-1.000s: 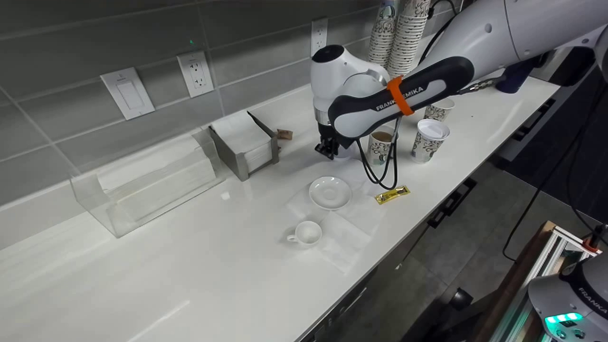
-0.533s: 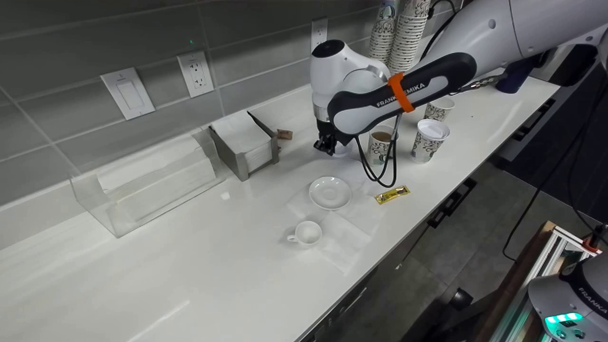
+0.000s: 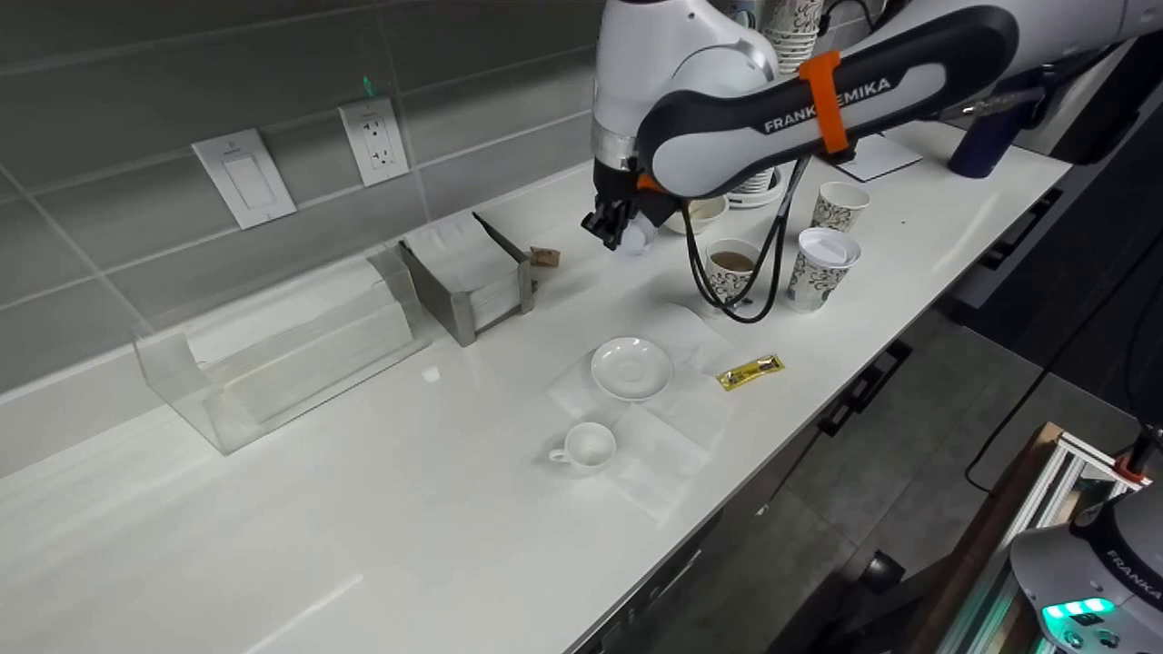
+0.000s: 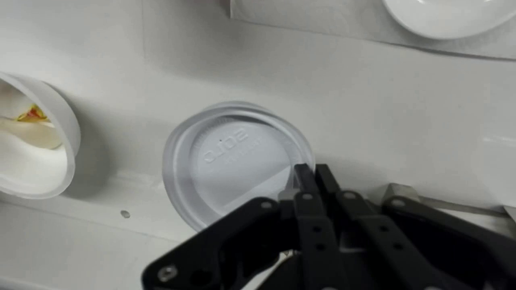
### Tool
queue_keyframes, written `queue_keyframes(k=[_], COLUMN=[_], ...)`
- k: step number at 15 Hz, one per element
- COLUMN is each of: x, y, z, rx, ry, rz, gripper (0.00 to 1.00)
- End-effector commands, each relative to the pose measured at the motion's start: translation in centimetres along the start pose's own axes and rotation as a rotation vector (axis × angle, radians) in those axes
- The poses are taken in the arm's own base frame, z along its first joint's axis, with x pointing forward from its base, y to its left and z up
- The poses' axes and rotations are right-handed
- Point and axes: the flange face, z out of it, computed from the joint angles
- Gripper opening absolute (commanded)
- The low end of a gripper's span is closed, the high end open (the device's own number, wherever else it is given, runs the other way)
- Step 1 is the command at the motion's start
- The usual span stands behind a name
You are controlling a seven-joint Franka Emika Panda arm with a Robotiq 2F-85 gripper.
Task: Put the lid in the bowl
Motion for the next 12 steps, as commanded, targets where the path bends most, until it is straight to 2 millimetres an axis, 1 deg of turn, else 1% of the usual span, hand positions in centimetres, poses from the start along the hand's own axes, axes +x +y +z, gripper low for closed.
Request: queue_keyframes(k=[1,4,6,7,10,12], x=[-1.2,-1.9,-1.9,-1.8,-0.9,0.1], y=[0.8,2.8,5.1,6.4,10.9,14.2], z=[-4.6,-7.6,-8.1,-8.0,-6.8,-5.3], rx=[0.022,0.01,0.002,-0.016,-0.024,-0.045], ry=[0.075,0.134,0.17,0.191,0.247,0.297], rz=[0.017,0.054,0.117,0.163,0.282,0.336], gripper=[0.01,0.01,0.01,0.01,0.01,0.01])
